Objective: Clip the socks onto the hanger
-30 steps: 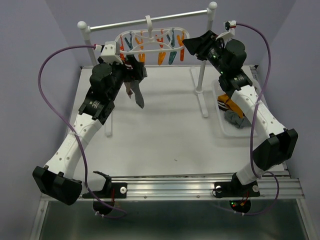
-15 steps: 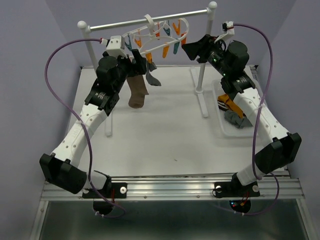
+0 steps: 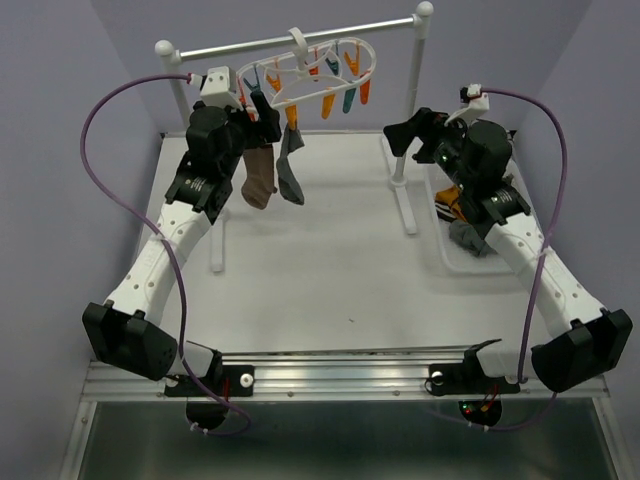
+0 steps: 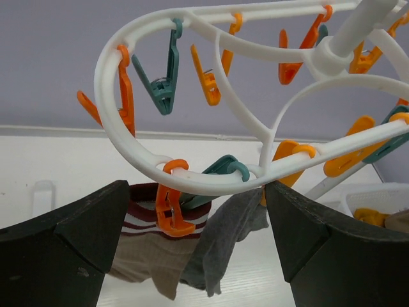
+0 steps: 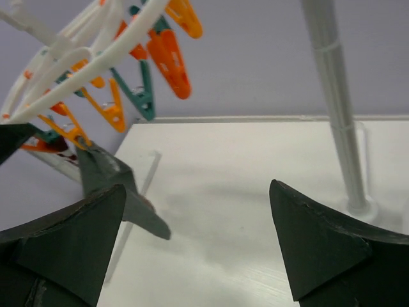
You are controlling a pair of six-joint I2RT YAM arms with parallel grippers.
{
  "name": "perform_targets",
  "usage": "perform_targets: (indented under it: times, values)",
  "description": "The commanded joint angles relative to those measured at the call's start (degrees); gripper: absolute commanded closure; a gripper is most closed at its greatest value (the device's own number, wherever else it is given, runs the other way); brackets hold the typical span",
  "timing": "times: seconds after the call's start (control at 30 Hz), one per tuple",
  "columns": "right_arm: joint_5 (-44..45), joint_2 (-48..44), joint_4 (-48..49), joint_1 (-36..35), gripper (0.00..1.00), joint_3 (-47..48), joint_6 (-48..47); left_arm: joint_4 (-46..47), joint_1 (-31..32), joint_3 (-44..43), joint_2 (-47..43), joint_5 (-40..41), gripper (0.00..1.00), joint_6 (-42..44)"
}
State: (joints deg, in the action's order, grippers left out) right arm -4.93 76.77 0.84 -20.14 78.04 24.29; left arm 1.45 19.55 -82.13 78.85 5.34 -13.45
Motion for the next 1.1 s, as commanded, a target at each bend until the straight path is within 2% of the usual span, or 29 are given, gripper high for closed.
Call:
perform_targets:
  times: [0.0, 0.1, 0.2, 0.27, 0.37, 0.6, 0.7, 0.77, 0.8, 0.87, 1.0, 1.07]
  values:
    - [12.03, -4.43, -5.57, 2.38, 0.0, -4.82, -2.93, 1.97, -0.74, -2.51, -1.59, 1.25, 0.01, -0.87]
    - [20.63, -5.76, -11.2, 7.47, 0.0, -8.07, -1.98, 2.06, -0.74, -1.63, -2.29, 1.42, 0.01, -0.61]
    - [23.73, -5.84, -15.95, 15.29, 0.0, -10.18, -0.21, 2.32, -0.74, -0.67, -3.52, 1.69, 0.01, -0.61]
    - [23.48, -4.88, -17.1, 20.9, 0.0, -11.06, -0.04, 2.85, -0.83, 0.03, -3.96, 1.51, 0.01, -0.43]
    - [21.98, -2.07, -18.42, 25.23, 0.0, -11.33, -0.04, 3.2, -0.92, 0.48, -4.67, 2.04, 0.01, -0.52]
    - [18.04, 2.06, -18.42, 26.65, 0.0, -10.72, -3.1, 2.94, -1.44, -0.4, -4.5, 5.72, 0.01, 0.62]
    - [7.61, 1.1, -16.67, 26.65, 0.0, -10.89, -6.97, 0.66, -2.15, -2.07, -3.97, 6.96, 0.01, 0.53]
    - [5.29, -0.39, -14.21, 26.65, 0.0, -11.5, -7.33, -0.39, -2.15, -2.16, -4.14, 10.19, 0.01, 0.53]
    - [1.36, -1.0, -12.9, 26.65, 0.0, -12.12, -7.59, -1.18, -2.15, -2.51, -4.49, 10.65, 0.01, 1.4]
    - [-0.78, -2.58, -11.48, 26.65, 0.0, -13.43, -7.86, -4.06, -2.06, -2.16, -5.37, 9.96, 0.01, 3.51]
    - [-2.54, -4.79, -10.95, 26.65, 0.0, -14.14, -7.59, -3.3, -0.05, 3.98, -11.95, 6.08, 0.01, 11.67]
    - [-5.43, -6.27, -10.77, 25.86, 0.0, -14.14, -8.21, 0.45, 3.89, 10.27, -14.76, 6.08, 0.01, 17.37]
